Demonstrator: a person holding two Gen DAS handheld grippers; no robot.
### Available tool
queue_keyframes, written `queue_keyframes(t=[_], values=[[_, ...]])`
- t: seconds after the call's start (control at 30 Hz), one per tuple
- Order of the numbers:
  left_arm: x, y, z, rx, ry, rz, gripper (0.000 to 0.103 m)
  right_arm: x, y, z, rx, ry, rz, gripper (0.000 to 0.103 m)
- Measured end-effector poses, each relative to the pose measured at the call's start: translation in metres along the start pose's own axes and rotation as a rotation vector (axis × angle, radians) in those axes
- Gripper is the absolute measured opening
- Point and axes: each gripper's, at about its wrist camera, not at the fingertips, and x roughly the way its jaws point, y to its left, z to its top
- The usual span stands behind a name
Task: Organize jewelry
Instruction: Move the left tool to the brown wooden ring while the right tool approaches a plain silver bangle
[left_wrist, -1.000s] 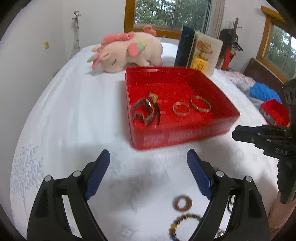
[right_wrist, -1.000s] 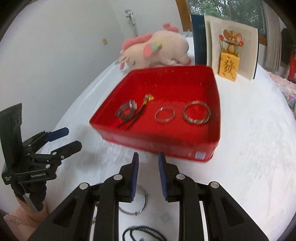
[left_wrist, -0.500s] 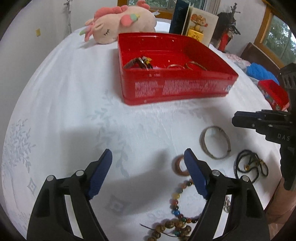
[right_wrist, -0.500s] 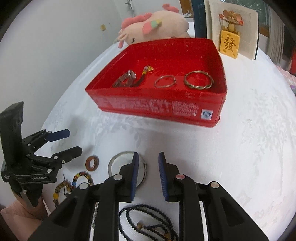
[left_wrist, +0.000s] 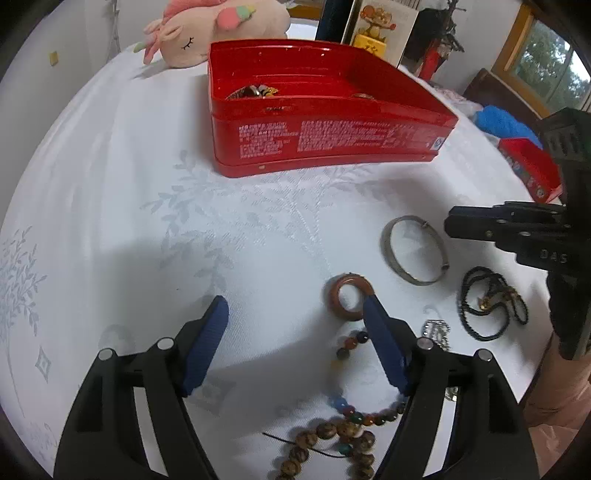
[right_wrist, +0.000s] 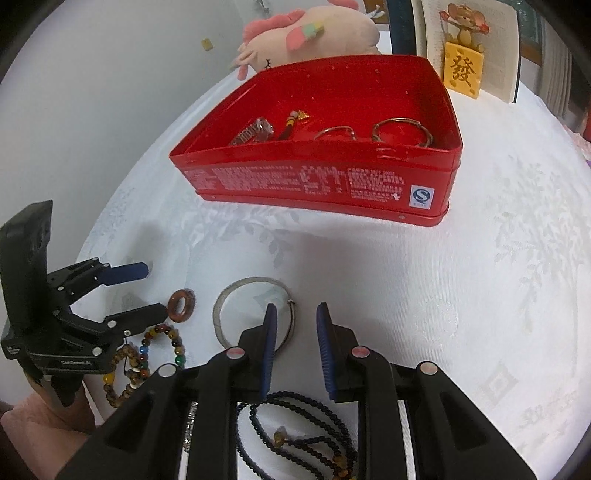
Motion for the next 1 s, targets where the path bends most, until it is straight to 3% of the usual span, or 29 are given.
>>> queue_keyframes(t=[0.33, 0.4, 0.53, 0.6, 0.9, 1.0], values=[[0.009, -0.010, 0.003, 0.053, 0.020, 0.009, 0.072, 0.016, 0.007, 0.003, -0.028, 0.038, -0.004, 0.023], [0.010, -0.010, 0.003, 0.064, 0.023, 0.038, 0.057, 0.019, 0.008, 0.004, -0.034, 0.044, -0.012, 0.023], [0.010, -0.006, 0.005, 0.068, 0.015, 0.051, 0.045, 0.019, 0.010, 0.006, -0.046, 0.048, -0.023, 0.023], [0.010, -0.002, 0.007, 0.056, 0.010, 0.056, 0.032, 0.020, 0.012, 0.006, -0.061, 0.053, -0.040, 0.023], [0.010, 0.008, 0.010, 0.024, 0.000, 0.053, 0.014, 0.029, 0.030, 0.006, -0.178, 0.061, -0.141, 0.022], [0.011, 0.011, 0.011, 0.018, -0.003, 0.052, 0.012, 0.031, 0.035, 0.006, -0.210, 0.060, -0.166, 0.010]])
